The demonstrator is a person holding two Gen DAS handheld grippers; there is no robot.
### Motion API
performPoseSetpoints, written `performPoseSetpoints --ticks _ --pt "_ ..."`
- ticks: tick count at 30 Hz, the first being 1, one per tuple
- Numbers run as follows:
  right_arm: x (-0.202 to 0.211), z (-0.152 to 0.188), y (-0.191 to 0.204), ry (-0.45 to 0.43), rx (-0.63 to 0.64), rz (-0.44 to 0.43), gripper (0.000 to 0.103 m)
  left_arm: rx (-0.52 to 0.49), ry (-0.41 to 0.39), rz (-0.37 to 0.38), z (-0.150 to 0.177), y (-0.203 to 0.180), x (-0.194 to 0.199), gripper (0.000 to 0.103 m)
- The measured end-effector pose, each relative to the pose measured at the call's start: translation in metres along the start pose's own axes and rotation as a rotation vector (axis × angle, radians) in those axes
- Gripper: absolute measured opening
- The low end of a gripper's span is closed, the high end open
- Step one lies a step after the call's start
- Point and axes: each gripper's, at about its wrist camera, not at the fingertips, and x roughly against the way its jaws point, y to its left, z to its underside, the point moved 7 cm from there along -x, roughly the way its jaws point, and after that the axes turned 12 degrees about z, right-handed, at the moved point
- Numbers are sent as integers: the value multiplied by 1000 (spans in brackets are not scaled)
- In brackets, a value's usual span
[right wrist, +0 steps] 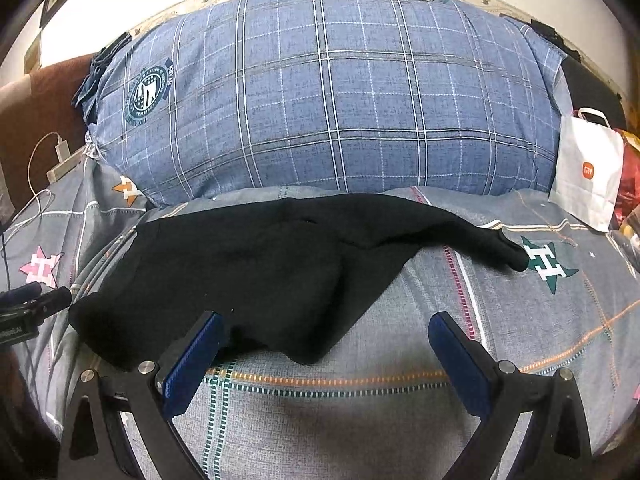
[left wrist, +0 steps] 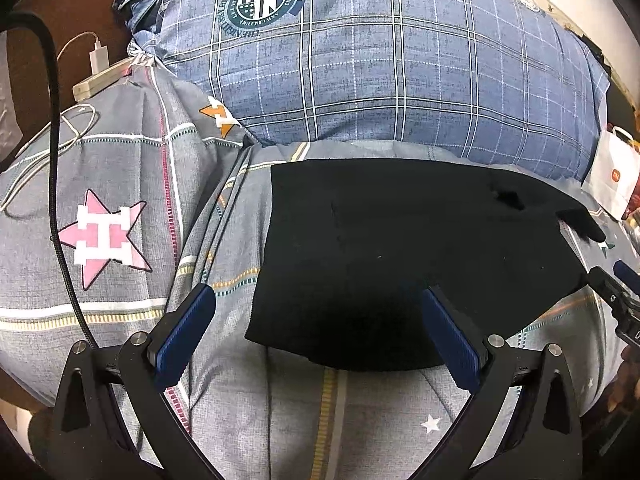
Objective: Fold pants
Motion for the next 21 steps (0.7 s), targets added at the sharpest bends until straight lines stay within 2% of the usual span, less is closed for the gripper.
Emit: performPoseSetpoints --ticks 7,11,15,18,21 --pt "-8 7 -3 21 -5 4 102 20 30 25 9 3 -7 102" --pt "-14 12 -16 36 -22 11 102 98 85 89 30 12 -15 102" --pt "-24 18 -35 60 -60 12 102 187 114 107 45 22 -26 102" --pt "-27 18 -44 70 -113 -36 102 239 114 130 45 24 -32 102" --pt "-15 6 -52 22 -188 -135 102 262 89 140 45 23 -35 102"
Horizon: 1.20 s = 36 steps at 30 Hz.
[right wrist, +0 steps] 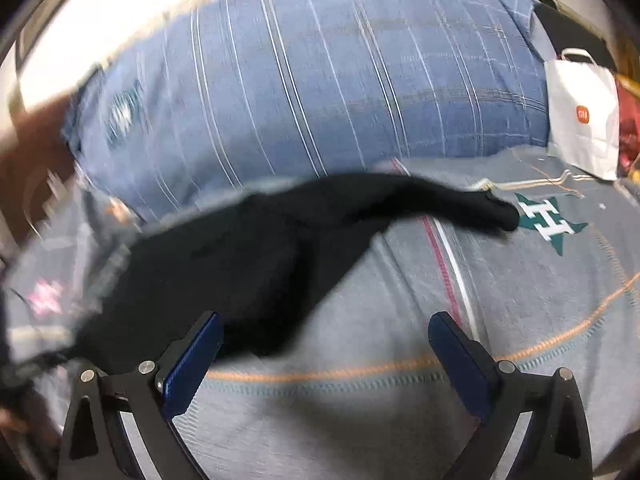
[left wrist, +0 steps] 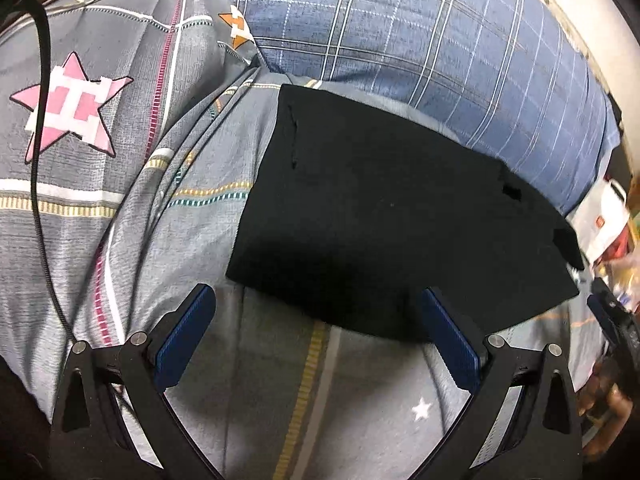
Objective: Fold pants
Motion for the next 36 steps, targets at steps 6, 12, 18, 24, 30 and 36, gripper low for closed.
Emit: performPoseSetpoints --ticks 6,12,18,24,30,36 --pt "-31 -21 -26 87 -65 45 68 -7 13 -25 3 -5 -19 102" --pt "-104 -34 -29 159 -61 50 51 -5 28 -16 -9 -13 -35 102" --pt "-146 -51 -25 176 -128 -17 12 -14 38 6 -21 -19 -47 102" --pt "-75 -54 -38 48 -121 -48 3 -10 50 17 -24 -16 -46 102" --pt "0 -29 -102 -12 -170 70 3 0 52 33 -23 -10 -40 102" --pt "27 -6 -158 -11 -220 249 3 44 40 23 -19 3 -30 102"
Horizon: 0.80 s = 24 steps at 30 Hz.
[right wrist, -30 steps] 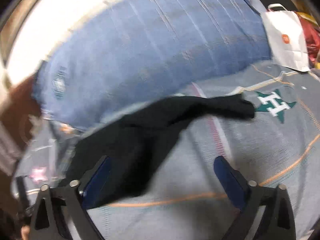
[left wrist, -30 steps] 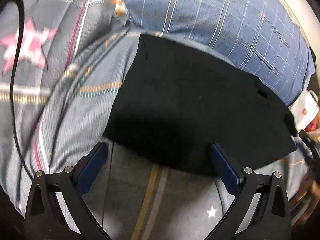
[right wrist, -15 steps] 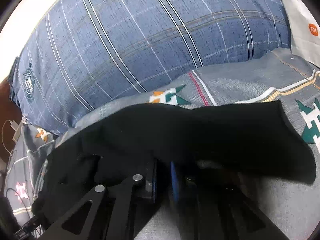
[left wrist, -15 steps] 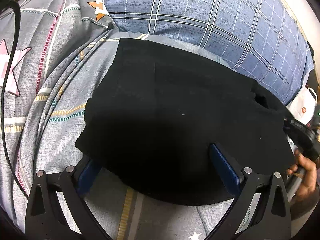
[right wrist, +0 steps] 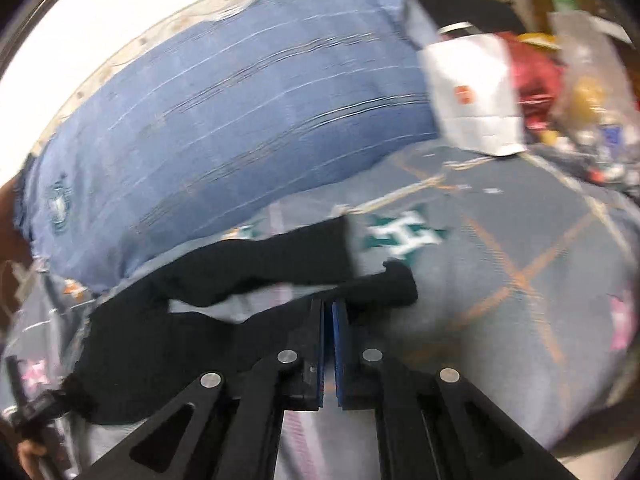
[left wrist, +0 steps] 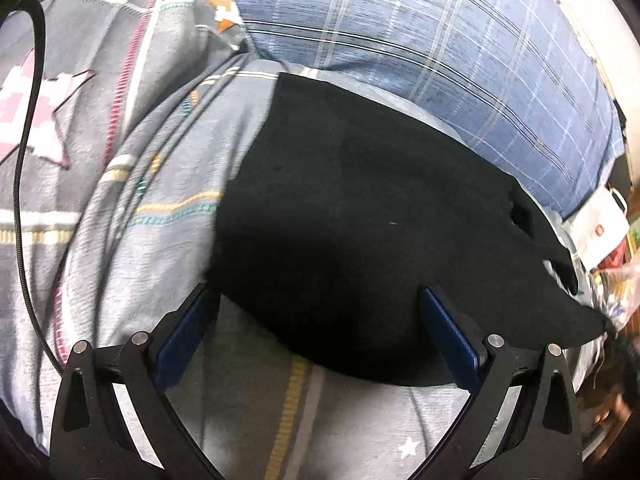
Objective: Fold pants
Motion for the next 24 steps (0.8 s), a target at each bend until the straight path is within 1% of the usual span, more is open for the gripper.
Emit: performPoseSetpoints --ticks 2,3,4,5,6,8,9,10,11,12,13,14,15,18,20,21,22,23,24 --pt "-15 14 -14 67 -31 11 3 9 -2 1 -1 4 -1 102" --pt "-22 19 -20 91 -50 4 3 9 -5 -1 -2 4 0 102" --pt "-33 27 -21 141 -70 -18 4 9 -1 -6 -3 4 -2 102" --pt "-37 31 -19 159 -79 -28 5 5 4 -8 -2 2 -3 102" --pt "-40 35 -19 167 -107 -43 7 -2 5 -6 -3 1 -5 102" --pt "-47 36 -20 167 -186 -93 15 -9 1 5 -5 -2 -8 102" --pt "-53 36 -21 179 -213 -107 21 -15 -2 12 -6 -3 -9 102" --pt "-59 35 -21 194 -230 -112 21 -20 -1 20 -7 -4 -11 95" --pt "-59 33 -20 187 -233 -117 21 -30 -2 38 -8 -8 -10 69" --pt "-55 28 -17 164 -206 -108 19 -51 6 60 -8 -12 -10 53" --pt "-50 24 -14 141 -173 -91 7 -63 19 57 -8 -13 -10 26" --pt "-41 19 -12 104 -130 -61 4 -77 34 47 -7 -12 -9 23" --pt "-33 15 -12 77 -110 -47 4 -93 41 46 -6 -12 -7 23" --pt "-22 10 -22 48 -93 -5 4 -119 48 32 -1 -6 3 22" --pt "-28 14 -32 66 -53 83 4 -114 46 18 3 4 7 22" --pt "-33 17 -35 80 -44 99 4 -114 55 14 5 6 5 22" --pt "-39 22 -37 108 -45 103 4 -109 64 12 8 8 4 24" --pt "-40 24 -37 124 -73 82 4 -96 53 15 8 9 6 29" --pt "-40 25 -39 122 -91 62 4 -90 58 -2 9 10 10 31"
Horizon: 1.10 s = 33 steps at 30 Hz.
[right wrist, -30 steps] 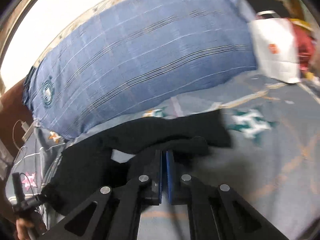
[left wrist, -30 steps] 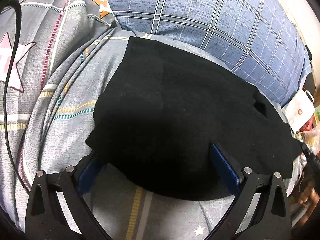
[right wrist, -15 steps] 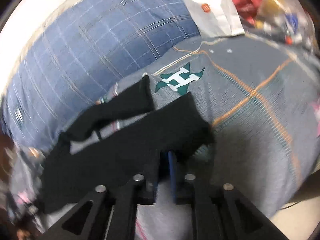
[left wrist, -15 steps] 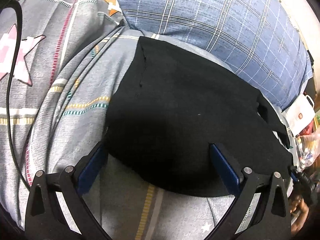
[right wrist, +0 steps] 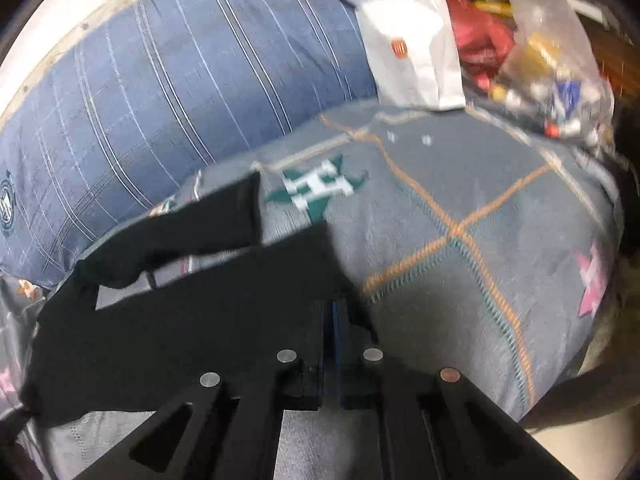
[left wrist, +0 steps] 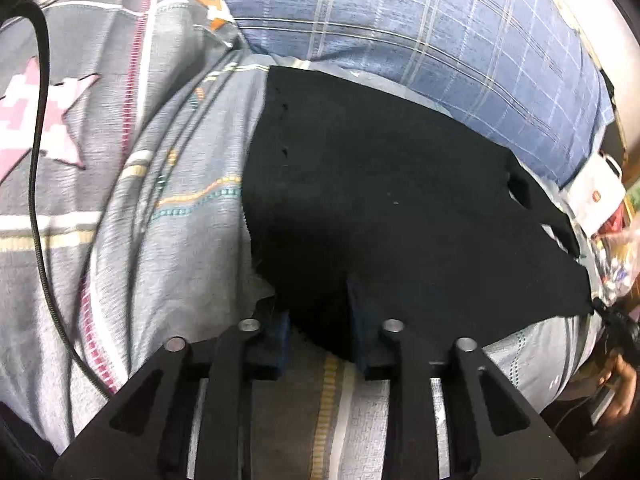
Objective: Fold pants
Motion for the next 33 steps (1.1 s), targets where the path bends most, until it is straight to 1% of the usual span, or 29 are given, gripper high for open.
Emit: performPoseSetpoints --ticks 1,2,3,5,6,7,8,9,10,11,12,13,14,15,17,18,19,22,25,27,29,30,31,32,33 --pt "5 -3 6 -7 -15 -43 6 -8 10 -18 -1 -1 4 35" --pt "7 -4 9 -18 -7 -58 7 -19 7 -21 -2 -3 9 39" --pt "14 -9 19 -42 24 -73 12 -38 0 -26 -6 -6 15 42" --pt "24 -22 51 -103 131 -113 25 -78 -19 -45 -17 -12 23 58" --pt "25 -25 64 -109 161 -130 40 -106 -34 -46 -25 -15 28 62" --pt "26 -31 84 -117 208 -170 53 -126 -48 -46 -32 -18 30 67" --pt "24 -34 101 -115 250 -204 54 -152 -61 -45 -44 -21 31 67" --pt "20 -39 121 -111 304 -235 54 -167 -67 -38 -52 -24 31 67" --pt "15 -45 143 -117 369 -259 54 -184 -73 -24 -61 -27 30 70" --pt "12 -48 162 -124 420 -276 54 -219 -71 9 -75 -34 24 79" --pt "4 -55 188 -132 489 -295 54 -241 -63 28 -83 -38 18 80" --pt "-2 -58 203 -128 522 -310 54 -261 -56 40 -93 -40 12 80" --pt "-10 -60 219 -109 556 -333 54 -293 -31 60 -107 -44 -1 80" --pt "-21 -62 235 -80 589 -351 54 -319 -3 76 -114 -47 -11 80" --pt "-47 -68 258 -26 667 -353 54 -389 55 95 -132 -50 -34 80" --pt "-56 -67 268 -14 716 -355 54 -423 79 102 -139 -52 -44 80" --pt "-67 -67 279 -7 791 -361 54 -449 95 103 -146 -51 -53 80" --pt "-86 -64 289 -4 921 -356 54 -510 179 117 -171 -46 -85 80" --pt "-102 -66 291 34 967 -375 54 -534 253 127 -186 -42 -110 80" --pt "-112 -67 291 83 981 -399 54 -552 297 143 -192 -40 -126 80" --pt "-127 -65 289 156 1001 -405 54 -573 377 155 -188 -39 -142 80" --pt "-129 -62 288 169 1003 -407 54 -600 415 135 -184 -37 -153 80" --pt "-131 -61 289 166 1003 -419 52 -622 431 118 -182 -37 -159 83" --pt "-129 -61 291 151 1005 -430 48 -629 416 138 -182 -40 -162 83" --pt "-126 -58 296 138 1015 -433 35 -623 414 148 -182 -42 -164 83"
